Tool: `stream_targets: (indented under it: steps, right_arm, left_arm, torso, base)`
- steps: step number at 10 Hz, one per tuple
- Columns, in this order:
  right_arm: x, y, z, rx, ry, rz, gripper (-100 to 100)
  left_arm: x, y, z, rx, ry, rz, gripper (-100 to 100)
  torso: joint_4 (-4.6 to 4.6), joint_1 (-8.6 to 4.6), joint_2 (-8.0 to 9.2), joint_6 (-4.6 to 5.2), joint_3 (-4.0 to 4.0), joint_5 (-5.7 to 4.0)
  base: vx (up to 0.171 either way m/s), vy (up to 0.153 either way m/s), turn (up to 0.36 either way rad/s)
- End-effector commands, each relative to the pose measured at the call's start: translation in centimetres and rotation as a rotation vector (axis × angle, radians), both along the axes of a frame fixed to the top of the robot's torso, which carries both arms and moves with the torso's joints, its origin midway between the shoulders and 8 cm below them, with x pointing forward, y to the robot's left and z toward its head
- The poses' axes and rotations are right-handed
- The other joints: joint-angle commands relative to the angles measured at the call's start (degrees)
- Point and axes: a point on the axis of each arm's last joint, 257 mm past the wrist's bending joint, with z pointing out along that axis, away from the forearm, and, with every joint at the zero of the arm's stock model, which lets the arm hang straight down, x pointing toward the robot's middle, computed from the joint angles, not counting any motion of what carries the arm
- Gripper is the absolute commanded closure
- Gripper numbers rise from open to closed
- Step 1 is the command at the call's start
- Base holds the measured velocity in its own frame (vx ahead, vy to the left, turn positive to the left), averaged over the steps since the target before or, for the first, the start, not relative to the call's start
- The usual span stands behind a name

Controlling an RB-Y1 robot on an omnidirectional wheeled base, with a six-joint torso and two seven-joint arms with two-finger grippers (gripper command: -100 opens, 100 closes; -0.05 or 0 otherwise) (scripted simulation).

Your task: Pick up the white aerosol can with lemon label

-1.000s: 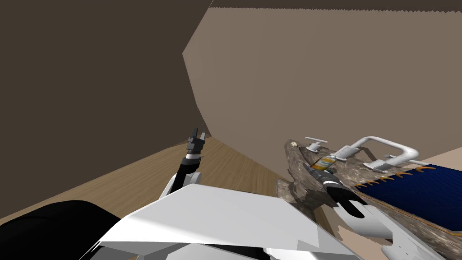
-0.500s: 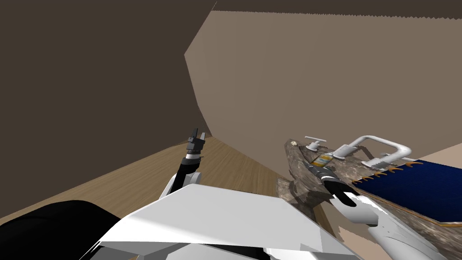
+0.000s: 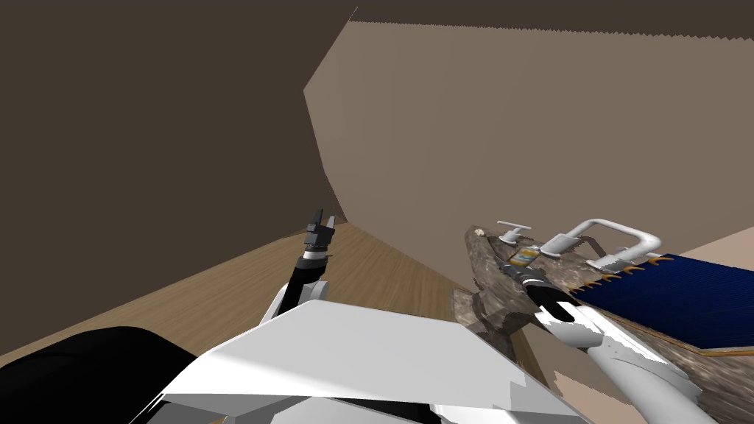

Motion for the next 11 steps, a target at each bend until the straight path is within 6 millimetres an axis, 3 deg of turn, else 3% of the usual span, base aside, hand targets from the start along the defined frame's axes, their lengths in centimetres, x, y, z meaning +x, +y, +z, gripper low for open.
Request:
stream_targets:
  steps: [1,3,5,6,10,11]
  right_arm:
    - [1.6,-0.5,2.0,-0.038,-0.004,0.032,-100]
    - [2.8,-1.5,2.5,-0.017,-0.025,-0.002,-100]
    - [1.5,-2.6,1.0,-0.005,0.005,-0.035,-100]
    - [3.1,-2.9,3.6,-0.045,-0.009,0.000,-100]
    - [2.9,-4.7,3.1,-0.014,-0.006,-0.061,-100]
    - [4.0,-5.5,6.1,-0.057,-0.020,-0.039,-100]
  left_arm:
    - [0.0,0.0,0.0,0.000,0.000,0.000,0]
    - [0.0,0.0,0.0,0.000,0.000,0.000,0]
    - [0.0,0.0,0.0,0.000,0.000,0.000,0]
    - [0.0,0.0,0.0,0.000,0.000,0.000,0]
    - [0.0,0.0,0.0,0.000,0.000,0.000,0]
    - [0.0,0.0,0.0,0.000,0.000,0.000,0]
  torso:
    - [0.00,0.00,0.00,0.00,0.00,0.00]
    - [0.07,0.22,0.31,0.00,0.17,0.06]
    - [0.03,0.09,0.10,0.00,0.06,0.02]
    - [0.00,0.02,0.01,0.00,0.01,0.00]
    - [0.03,0.07,0.11,0.01,0.07,0.02]
    - [0.01,-0.02,0.02,0.01,0.01,0.00]
  base:
    - [-0.069,0.043,0.030]
    - [-0.085,0.049,0.004]
    - [-0.003,0.009,-0.001]
    - [-0.066,0.056,0.038]
    - [-0.043,0.028,0.000]
    - [-0.071,0.043,0.035]
